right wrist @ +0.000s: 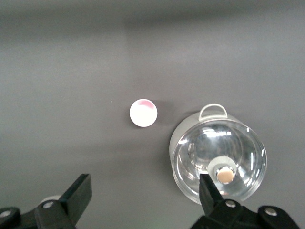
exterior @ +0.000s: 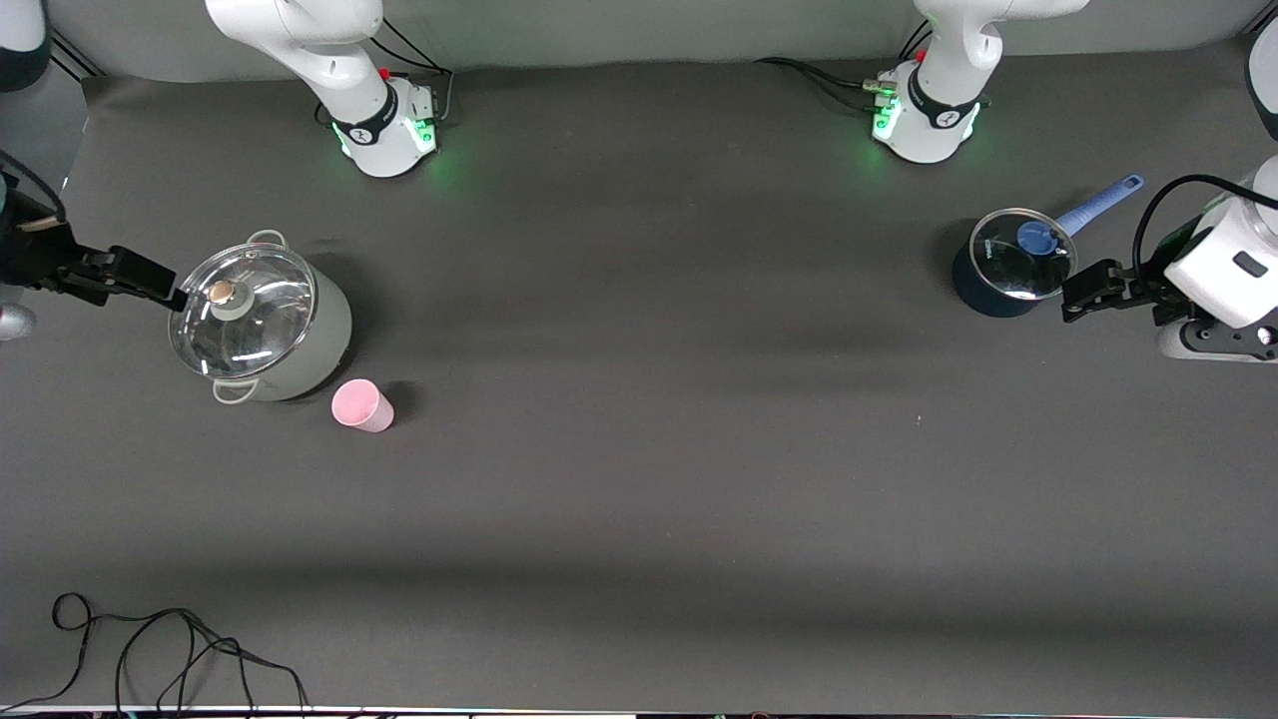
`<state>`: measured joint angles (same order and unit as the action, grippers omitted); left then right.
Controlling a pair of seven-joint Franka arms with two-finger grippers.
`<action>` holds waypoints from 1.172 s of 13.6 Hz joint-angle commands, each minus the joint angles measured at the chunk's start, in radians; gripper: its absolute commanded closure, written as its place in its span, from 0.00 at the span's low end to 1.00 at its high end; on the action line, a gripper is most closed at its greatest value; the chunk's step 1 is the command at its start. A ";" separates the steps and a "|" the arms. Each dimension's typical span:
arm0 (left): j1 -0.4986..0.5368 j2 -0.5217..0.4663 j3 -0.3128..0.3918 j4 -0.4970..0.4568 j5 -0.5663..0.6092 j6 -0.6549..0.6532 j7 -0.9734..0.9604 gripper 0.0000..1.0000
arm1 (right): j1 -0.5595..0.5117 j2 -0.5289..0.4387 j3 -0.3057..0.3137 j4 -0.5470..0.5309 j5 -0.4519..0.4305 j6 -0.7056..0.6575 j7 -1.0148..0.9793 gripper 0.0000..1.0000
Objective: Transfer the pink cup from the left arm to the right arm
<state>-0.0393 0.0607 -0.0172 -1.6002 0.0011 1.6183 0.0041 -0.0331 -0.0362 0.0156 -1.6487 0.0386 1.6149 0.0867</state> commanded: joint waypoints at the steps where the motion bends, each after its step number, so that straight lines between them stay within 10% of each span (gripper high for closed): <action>1: -0.017 -0.016 0.013 0.000 0.005 -0.018 0.013 0.00 | -0.013 -0.073 0.009 -0.094 -0.020 0.057 -0.074 0.00; 16: -0.017 -0.005 0.014 0.035 0.007 -0.031 0.016 0.00 | -0.001 0.041 0.011 0.067 -0.057 -0.035 -0.070 0.00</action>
<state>-0.0445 0.0608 -0.0162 -1.5839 0.0016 1.6152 0.0074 -0.0351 -0.0044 0.0228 -1.6073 0.0018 1.6031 0.0285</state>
